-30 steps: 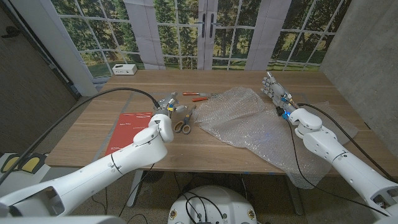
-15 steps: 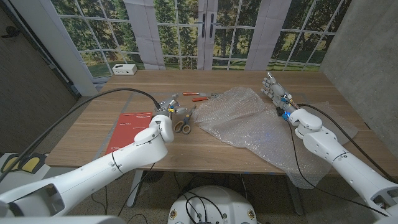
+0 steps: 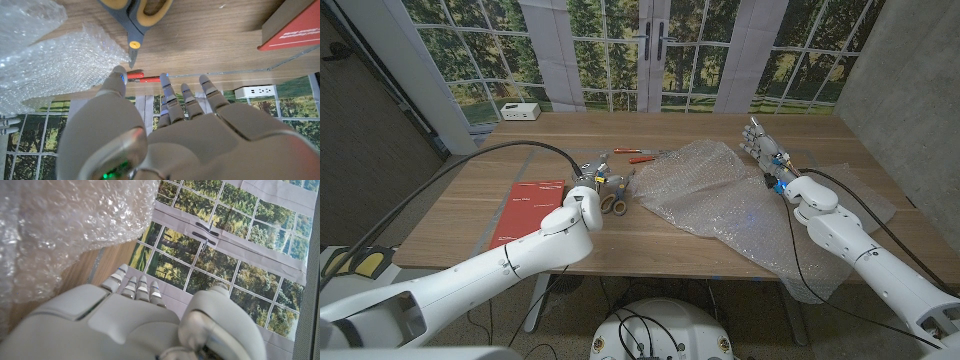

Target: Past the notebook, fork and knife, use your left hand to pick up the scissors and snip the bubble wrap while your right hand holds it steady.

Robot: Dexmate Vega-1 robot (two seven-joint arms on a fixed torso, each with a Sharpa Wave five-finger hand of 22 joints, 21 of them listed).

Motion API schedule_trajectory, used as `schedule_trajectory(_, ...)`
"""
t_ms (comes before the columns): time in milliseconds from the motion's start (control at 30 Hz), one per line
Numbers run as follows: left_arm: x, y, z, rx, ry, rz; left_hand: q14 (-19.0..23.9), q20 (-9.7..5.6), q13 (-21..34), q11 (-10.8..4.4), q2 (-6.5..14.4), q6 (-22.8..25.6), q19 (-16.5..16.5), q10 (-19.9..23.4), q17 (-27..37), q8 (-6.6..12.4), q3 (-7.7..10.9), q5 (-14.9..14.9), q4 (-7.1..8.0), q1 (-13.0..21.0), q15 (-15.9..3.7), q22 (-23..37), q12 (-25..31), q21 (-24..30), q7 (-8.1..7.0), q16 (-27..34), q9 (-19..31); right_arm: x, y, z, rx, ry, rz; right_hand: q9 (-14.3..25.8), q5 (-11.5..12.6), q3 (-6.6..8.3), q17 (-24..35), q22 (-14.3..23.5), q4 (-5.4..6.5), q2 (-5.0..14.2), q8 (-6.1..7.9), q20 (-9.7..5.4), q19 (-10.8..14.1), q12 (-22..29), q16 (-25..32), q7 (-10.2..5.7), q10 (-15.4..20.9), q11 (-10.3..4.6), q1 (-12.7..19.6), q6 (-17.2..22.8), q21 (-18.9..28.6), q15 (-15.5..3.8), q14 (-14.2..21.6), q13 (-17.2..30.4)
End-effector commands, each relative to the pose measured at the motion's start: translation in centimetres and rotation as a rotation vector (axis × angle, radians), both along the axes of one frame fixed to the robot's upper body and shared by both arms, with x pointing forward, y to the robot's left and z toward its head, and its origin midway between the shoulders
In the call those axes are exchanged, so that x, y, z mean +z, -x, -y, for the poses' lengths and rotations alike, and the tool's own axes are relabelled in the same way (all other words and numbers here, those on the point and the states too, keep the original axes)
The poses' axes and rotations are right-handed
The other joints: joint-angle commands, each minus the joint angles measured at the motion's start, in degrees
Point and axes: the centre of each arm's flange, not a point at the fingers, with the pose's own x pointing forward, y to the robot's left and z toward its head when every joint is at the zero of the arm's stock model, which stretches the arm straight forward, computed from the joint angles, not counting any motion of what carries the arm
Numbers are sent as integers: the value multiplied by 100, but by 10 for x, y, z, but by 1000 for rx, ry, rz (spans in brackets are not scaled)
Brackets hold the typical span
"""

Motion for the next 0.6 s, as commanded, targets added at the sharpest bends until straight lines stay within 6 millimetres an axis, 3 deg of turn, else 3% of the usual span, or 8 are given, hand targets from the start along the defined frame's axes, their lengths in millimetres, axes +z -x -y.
schedule_trajectory(33,-1,2,8,43,-64,0,-35,36,35,10,-15,-27,-45,-79,16,-21,-25,19,-10,35,27,29,-55,-13,-3,-18,4,-2,2,2,5,-10,-4,31,-15,13,23,19,16,-1,13,-18,1,5,42,30,-19,3,34,-37,31,13,-27,19)
schedule_trajectory(600,-3,-1,22,90,-180,23,-133,103,60,-23,12,-86,-128,-189,18,-25,-6,39,-42,130,50,29,-128,-26,-103,-39,4,-5,1,4,24,-12,-23,31,-24,24,26,19,22,3,12,-21,-8,4,41,32,-23,6,16,-40,28,14,-32,18)
